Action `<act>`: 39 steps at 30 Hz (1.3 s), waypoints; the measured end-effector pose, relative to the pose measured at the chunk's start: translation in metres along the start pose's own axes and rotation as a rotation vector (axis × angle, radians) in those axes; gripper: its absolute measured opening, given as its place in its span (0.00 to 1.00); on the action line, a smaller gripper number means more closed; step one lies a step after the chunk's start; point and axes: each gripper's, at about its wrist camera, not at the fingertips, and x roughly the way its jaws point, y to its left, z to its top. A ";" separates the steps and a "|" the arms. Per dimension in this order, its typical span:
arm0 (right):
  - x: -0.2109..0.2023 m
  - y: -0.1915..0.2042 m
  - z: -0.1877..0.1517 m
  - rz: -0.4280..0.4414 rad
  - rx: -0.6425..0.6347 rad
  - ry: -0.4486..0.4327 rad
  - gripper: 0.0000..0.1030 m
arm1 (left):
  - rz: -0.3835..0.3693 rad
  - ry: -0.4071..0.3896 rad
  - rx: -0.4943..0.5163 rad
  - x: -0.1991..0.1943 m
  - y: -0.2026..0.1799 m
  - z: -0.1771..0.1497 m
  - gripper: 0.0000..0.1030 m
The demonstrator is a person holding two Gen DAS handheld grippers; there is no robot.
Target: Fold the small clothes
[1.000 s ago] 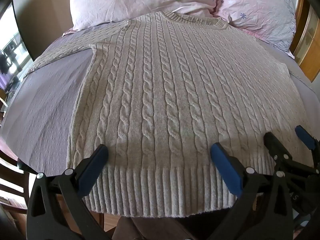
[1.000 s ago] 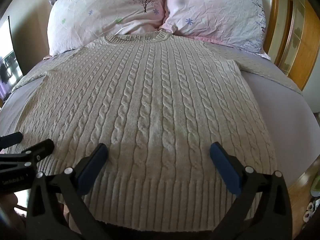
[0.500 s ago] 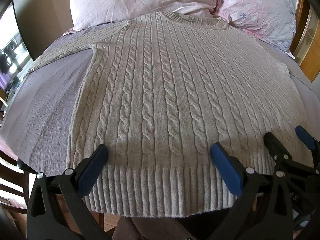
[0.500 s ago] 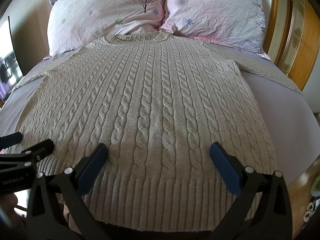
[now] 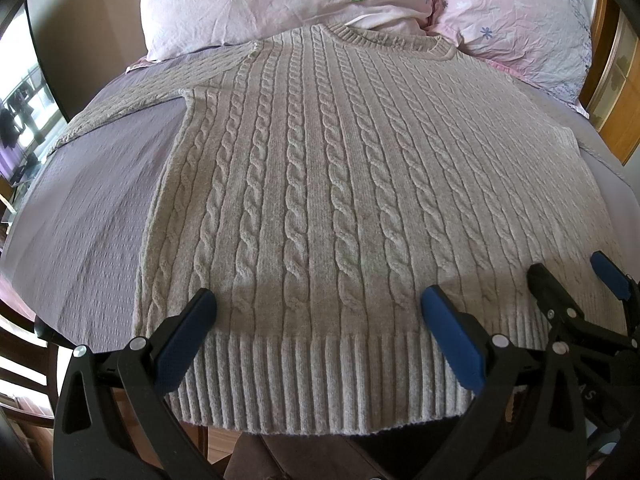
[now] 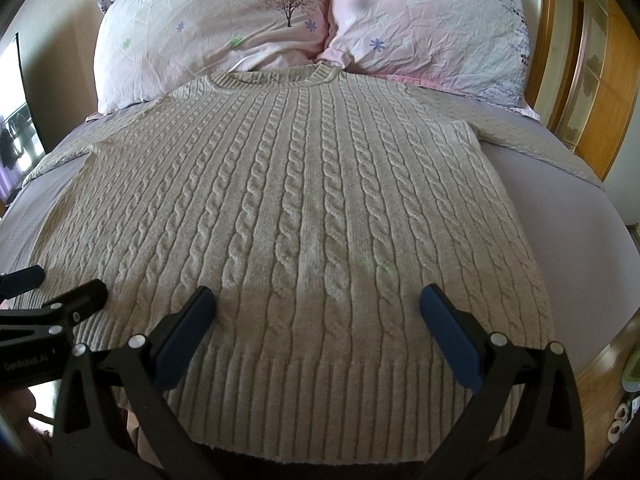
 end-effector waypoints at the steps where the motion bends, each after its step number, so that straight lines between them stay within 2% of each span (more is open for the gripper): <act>1: 0.000 0.000 0.000 0.000 0.000 0.000 0.98 | 0.000 0.000 0.000 0.000 0.000 0.000 0.99; 39: -0.005 0.003 0.000 0.002 -0.006 -0.001 0.98 | 0.000 -0.003 0.001 0.000 0.000 0.001 0.99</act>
